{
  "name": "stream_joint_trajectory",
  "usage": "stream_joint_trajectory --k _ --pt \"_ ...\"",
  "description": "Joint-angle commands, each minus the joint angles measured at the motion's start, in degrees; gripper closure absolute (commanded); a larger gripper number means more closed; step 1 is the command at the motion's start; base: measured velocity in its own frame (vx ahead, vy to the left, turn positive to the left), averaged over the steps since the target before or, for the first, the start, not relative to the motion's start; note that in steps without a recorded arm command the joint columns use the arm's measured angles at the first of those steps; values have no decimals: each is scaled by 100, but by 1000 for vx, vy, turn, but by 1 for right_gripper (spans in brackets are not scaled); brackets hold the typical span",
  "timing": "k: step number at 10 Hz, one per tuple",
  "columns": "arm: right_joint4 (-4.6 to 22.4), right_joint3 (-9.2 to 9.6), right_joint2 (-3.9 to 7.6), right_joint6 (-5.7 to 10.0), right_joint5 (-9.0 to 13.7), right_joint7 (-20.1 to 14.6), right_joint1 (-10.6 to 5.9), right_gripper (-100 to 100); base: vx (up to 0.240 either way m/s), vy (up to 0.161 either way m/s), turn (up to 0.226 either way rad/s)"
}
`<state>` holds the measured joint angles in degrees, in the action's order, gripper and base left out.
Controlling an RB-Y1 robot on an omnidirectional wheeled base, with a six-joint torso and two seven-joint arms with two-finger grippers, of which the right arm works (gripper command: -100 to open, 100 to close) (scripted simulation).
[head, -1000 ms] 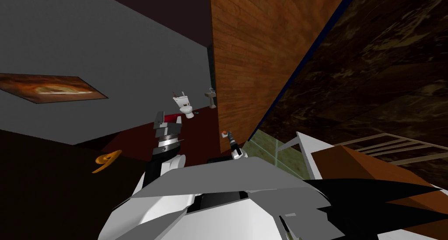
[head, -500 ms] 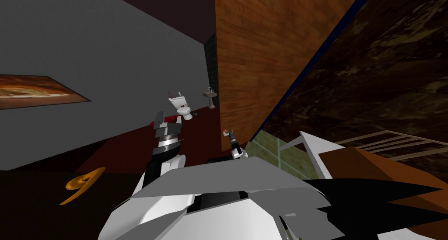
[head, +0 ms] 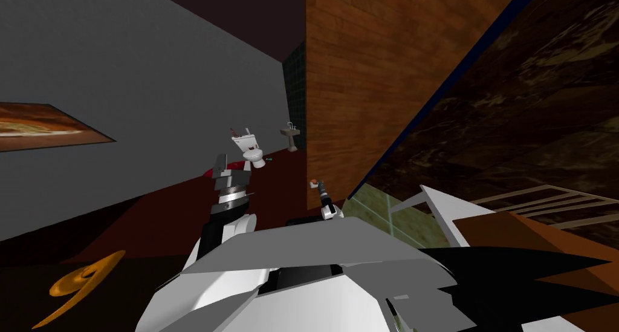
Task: Push the door open
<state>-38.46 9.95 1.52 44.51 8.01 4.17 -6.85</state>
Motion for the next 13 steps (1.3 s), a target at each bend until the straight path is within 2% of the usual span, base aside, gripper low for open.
stream_joint_trajectory --k 1,6,13 --pt "-87 -121 92 4 49 28 -12 100 190 124 -60" --pt "-45 -501 194 26 219 137 -33 100 201 114 -68" --pt "12 -1026 188 55 454 288 -61 100 171 127 -82"
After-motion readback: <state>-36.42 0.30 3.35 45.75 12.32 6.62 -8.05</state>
